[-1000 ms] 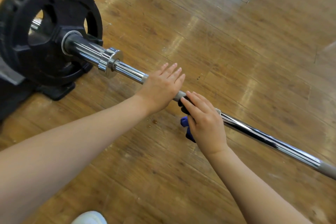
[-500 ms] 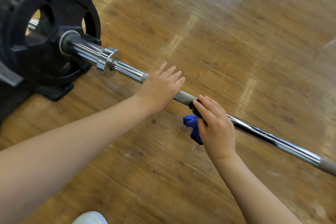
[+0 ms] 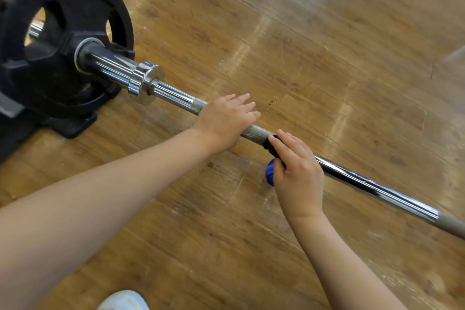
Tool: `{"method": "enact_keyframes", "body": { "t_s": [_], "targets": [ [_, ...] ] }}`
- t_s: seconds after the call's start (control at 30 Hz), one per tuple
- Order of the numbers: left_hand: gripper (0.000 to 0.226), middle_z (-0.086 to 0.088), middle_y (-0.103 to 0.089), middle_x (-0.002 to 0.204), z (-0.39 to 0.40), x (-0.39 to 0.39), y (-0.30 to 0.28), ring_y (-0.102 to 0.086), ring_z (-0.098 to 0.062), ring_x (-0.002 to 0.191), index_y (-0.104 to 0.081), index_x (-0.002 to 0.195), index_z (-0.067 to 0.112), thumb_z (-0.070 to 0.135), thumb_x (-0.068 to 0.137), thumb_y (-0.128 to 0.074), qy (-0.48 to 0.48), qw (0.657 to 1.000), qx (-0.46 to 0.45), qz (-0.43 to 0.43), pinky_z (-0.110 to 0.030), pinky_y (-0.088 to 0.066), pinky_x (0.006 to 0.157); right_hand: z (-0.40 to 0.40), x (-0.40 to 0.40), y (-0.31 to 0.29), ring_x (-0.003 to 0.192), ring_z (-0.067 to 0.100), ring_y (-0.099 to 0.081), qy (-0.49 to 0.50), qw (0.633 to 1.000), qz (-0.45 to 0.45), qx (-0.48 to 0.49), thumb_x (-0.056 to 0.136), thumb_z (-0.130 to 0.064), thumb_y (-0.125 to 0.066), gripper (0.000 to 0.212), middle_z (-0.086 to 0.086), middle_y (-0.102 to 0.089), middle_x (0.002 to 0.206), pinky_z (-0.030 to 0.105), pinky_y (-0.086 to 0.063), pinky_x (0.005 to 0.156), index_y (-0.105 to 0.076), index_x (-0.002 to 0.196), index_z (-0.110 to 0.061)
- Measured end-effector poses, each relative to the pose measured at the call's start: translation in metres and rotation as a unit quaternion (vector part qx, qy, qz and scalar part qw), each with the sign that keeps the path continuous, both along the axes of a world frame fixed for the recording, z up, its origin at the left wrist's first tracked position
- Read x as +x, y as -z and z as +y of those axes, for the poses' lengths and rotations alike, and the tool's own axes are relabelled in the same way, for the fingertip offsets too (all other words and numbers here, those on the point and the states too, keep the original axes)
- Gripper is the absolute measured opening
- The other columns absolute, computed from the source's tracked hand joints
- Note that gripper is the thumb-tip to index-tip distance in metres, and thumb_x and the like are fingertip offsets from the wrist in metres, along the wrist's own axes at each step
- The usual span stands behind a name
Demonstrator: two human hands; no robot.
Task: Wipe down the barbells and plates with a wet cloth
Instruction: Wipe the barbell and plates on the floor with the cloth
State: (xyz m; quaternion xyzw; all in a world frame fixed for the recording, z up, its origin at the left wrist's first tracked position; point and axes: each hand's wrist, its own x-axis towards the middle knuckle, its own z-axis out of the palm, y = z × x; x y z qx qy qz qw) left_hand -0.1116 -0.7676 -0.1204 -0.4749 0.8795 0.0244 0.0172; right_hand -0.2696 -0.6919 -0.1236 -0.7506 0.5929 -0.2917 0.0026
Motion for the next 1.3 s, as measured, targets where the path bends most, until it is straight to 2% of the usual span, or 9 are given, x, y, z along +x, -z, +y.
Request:
{"method": "enact_keyframes", "body": {
  "t_s": [0.2,0.3,0.37,0.5,0.67,0.8,1.0,1.13,1.3],
  "targets": [
    [0.048,0.002,-0.037,0.150,-0.003,-0.001,-0.004,-0.022,-0.016,0.143,-0.049,0.134,0.019,0.003,0.089,-0.047,-0.009,0.999,0.034,-0.035,-0.033,-0.021,0.113,0.000,0.003,0.001,0.100,0.035,-0.066,0.019,1.000,-0.015,-0.013,0.076,0.000,-0.047,0.035,0.016,-0.069,0.106,0.043,-0.050,0.086,-0.072,0.100,0.000],
    [0.038,-0.010,-0.062,0.126,0.000,0.003,0.003,-0.053,-0.028,0.124,-0.065,0.114,0.008,0.006,0.076,-0.064,0.036,0.997,-0.068,-0.030,-0.047,-0.035,0.106,-0.005,0.022,0.004,0.107,0.034,-0.063,-0.062,0.998,0.000,0.002,0.079,-0.006,-0.043,0.038,0.015,-0.068,0.112,0.043,-0.049,0.093,-0.072,0.103,-0.002],
    [0.033,-0.012,-0.069,0.112,0.004,0.006,0.008,-0.062,-0.031,0.110,-0.069,0.108,0.007,0.011,0.078,-0.055,0.031,0.989,-0.140,-0.040,-0.055,-0.034,0.104,-0.006,0.020,0.006,0.110,0.036,-0.061,-0.075,0.997,0.017,0.008,0.080,-0.005,-0.042,0.039,0.016,-0.066,0.115,0.048,-0.045,0.097,-0.071,0.105,-0.003],
    [0.043,-0.014,-0.069,0.111,0.012,0.010,0.007,-0.062,-0.033,0.110,-0.069,0.108,0.006,0.010,0.080,-0.036,-0.008,0.987,-0.149,-0.054,-0.063,-0.026,0.101,0.003,-0.012,0.012,0.112,0.037,-0.059,-0.055,0.998,0.033,-0.003,0.082,-0.006,-0.041,0.038,0.014,-0.066,0.117,0.054,-0.028,0.102,-0.072,0.103,-0.005],
    [0.038,-0.017,-0.070,0.106,0.007,0.012,0.011,-0.064,-0.035,0.105,-0.069,0.104,0.001,0.001,0.066,-0.069,-0.001,0.990,-0.133,-0.042,-0.060,-0.039,0.096,0.004,0.012,0.009,0.110,0.034,-0.061,-0.040,0.999,-0.019,-0.022,0.082,-0.005,-0.046,0.032,0.015,-0.068,0.111,0.043,-0.035,0.105,-0.072,0.100,-0.002],
    [0.032,-0.017,-0.071,0.101,0.004,0.007,0.007,-0.062,-0.038,0.107,-0.072,0.091,0.002,-0.005,0.067,-0.053,0.013,0.993,-0.117,0.010,-0.059,-0.045,0.091,-0.004,0.004,0.012,0.113,0.032,-0.059,-0.086,0.996,0.001,0.004,0.082,-0.007,-0.046,0.034,0.011,-0.067,0.115,0.044,-0.037,0.103,-0.073,0.101,-0.005],
    [0.053,0.003,-0.030,0.153,-0.009,0.003,-0.010,-0.013,-0.018,0.145,-0.043,0.139,0.023,0.012,0.089,-0.053,-0.003,0.995,0.057,-0.077,-0.037,-0.011,0.117,0.011,-0.013,0.011,0.116,0.030,-0.056,-0.031,0.999,-0.036,-0.009,0.083,-0.007,-0.046,0.033,0.013,-0.065,0.116,0.038,-0.031,0.107,-0.073,0.102,-0.004],
    [0.056,-0.008,-0.025,0.155,0.000,0.007,-0.002,-0.013,-0.026,0.145,-0.035,0.143,0.013,0.013,0.090,-0.052,-0.023,0.997,-0.019,-0.069,-0.045,0.000,0.116,-0.009,0.013,-0.001,0.112,0.033,-0.059,-0.050,0.997,-0.043,-0.027,0.080,-0.005,-0.046,0.036,0.017,-0.066,0.114,0.039,-0.039,0.102,-0.071,0.105,-0.001],
    [0.064,-0.022,-0.060,0.125,0.010,0.007,0.012,-0.055,-0.037,0.119,-0.059,0.123,-0.002,0.018,0.064,-0.075,-0.006,0.995,-0.101,-0.011,-0.054,-0.037,0.102,-0.016,0.010,0.005,0.109,0.033,-0.063,-0.061,0.998,0.020,0.005,0.075,-0.005,-0.054,0.036,0.015,-0.068,0.113,0.047,-0.039,0.098,-0.070,0.107,-0.004]
  ]
}}
